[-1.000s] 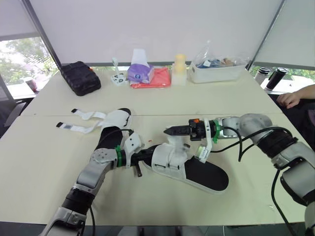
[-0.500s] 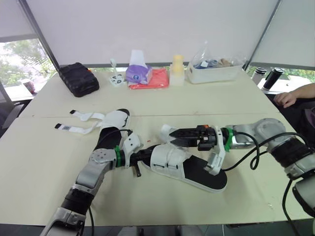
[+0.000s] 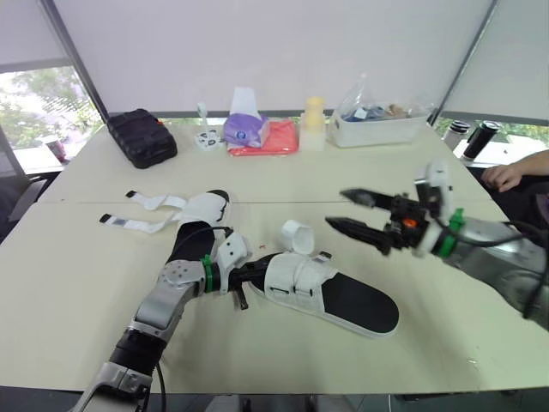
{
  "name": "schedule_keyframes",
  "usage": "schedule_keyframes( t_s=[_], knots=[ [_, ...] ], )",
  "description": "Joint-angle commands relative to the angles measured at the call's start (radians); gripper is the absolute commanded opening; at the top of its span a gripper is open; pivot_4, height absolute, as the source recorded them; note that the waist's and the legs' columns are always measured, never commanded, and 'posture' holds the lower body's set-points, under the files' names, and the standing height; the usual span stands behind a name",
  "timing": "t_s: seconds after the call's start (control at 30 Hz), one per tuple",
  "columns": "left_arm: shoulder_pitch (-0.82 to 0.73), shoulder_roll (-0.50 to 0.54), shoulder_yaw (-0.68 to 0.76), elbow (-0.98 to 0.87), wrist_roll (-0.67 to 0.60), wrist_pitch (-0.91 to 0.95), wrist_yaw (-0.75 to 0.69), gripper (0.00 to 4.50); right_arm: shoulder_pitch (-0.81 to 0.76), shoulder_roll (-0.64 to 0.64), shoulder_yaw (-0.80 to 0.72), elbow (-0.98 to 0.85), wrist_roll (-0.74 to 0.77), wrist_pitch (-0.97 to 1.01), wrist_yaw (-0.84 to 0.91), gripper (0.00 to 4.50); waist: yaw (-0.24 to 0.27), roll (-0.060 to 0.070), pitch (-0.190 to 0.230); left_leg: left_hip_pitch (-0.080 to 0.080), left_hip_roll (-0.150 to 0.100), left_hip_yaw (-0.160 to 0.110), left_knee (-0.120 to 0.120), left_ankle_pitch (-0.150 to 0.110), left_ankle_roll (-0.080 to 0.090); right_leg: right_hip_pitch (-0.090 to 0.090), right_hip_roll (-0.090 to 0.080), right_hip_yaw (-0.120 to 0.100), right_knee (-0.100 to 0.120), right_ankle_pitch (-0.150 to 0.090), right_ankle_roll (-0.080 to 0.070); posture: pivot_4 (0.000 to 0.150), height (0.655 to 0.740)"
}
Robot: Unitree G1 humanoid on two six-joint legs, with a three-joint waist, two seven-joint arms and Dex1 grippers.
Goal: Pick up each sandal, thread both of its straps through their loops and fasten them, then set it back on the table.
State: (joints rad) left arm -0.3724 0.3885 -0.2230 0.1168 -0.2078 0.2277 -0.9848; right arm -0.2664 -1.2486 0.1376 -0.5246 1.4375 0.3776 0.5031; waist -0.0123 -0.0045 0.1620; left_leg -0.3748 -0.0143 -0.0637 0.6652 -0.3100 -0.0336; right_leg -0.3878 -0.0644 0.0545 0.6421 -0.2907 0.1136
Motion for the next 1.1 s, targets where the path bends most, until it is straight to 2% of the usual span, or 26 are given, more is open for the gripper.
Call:
schedule_keyframes(
  t_s=[0.03,0.13,0.23,0.33,0.53,0.9,1.0,1.1],
  knots=[
    [0.012,0.007,-0.038,0.048,0.027,0.009,-0.021,0.0,0.069,0.042,-0.049,-0.12,0.041,0.103,-0.046,3.56,0.001,0.0,0.0,0.0,0.0,0.0,0.0,0.0,0.0,0.0,0.0,0.0,0.0,0.0,0.0,0.15,0.74],
    [0.0,0.003,-0.041,0.061,0.029,0.003,-0.029,0.0,0.065,0.17,0.023,-0.137,-0.112,0.157,-0.142,3.56,0.001,-0.001,0.0,0.0,0.0,0.002,0.0,0.0,0.0,-0.001,0.0,0.0,0.001,0.0,0.0,0.15,0.74],
    [-0.009,0.002,-0.043,0.072,0.034,-0.005,-0.032,0.0,0.014,0.302,0.092,-0.072,-0.308,0.209,-0.237,3.56,0.001,-0.001,0.0,0.001,-0.001,0.002,0.001,0.0,0.0,-0.001,0.001,0.0,0.002,0.0,0.0,0.15,0.74],
    [-0.012,0.004,-0.042,0.073,0.033,-0.007,-0.032,0.0,-0.016,0.386,0.101,-0.022,-0.409,0.25,-0.253,3.56,0.003,-0.001,0.0,0.0,-0.003,0.002,0.001,0.0,0.0,-0.003,0.001,0.0,0.003,0.0,0.0,0.15,0.74],
    [-0.003,0.008,-0.035,0.063,0.031,-0.004,-0.024,0.0,-0.055,0.501,0.095,0.032,-0.538,0.302,-0.223,3.56,0.001,-0.001,0.0,-0.001,-0.004,0.001,0.0,0.0,0.0,-0.003,0.001,-0.001,0.003,0.0,0.001,0.15,0.74],
    [0.014,0.007,-0.033,0.046,0.027,0.003,-0.008,0.0,-0.148,0.699,0.086,0.103,-0.679,0.382,-0.217,3.56,-0.001,-0.001,0.0,0.0,-0.004,0.001,0.0,0.0,0.0,-0.003,0.001,-0.001,0.004,0.0,0.001,0.15,0.74],
    [0.017,0.005,-0.034,0.045,0.028,0.002,-0.004,0.0,-0.158,0.737,0.08,0.11,-0.702,0.403,-0.211,2.77,-0.001,-0.001,0.0,0.0,-0.004,0.001,0.0,0.0,0.0,-0.004,0.001,-0.001,0.004,0.0,0.001,0.15,0.74],
    [0.018,0.003,-0.033,0.044,0.028,0.002,0.002,0.0,-0.158,0.768,0.045,0.112,-0.683,0.446,-0.217,1.26,-0.001,-0.001,0.0,0.0,-0.004,0.001,0.0,0.0,0.0,-0.003,0.001,-0.001,0.004,0.0,0.001,0.15,0.74]
  ],
)
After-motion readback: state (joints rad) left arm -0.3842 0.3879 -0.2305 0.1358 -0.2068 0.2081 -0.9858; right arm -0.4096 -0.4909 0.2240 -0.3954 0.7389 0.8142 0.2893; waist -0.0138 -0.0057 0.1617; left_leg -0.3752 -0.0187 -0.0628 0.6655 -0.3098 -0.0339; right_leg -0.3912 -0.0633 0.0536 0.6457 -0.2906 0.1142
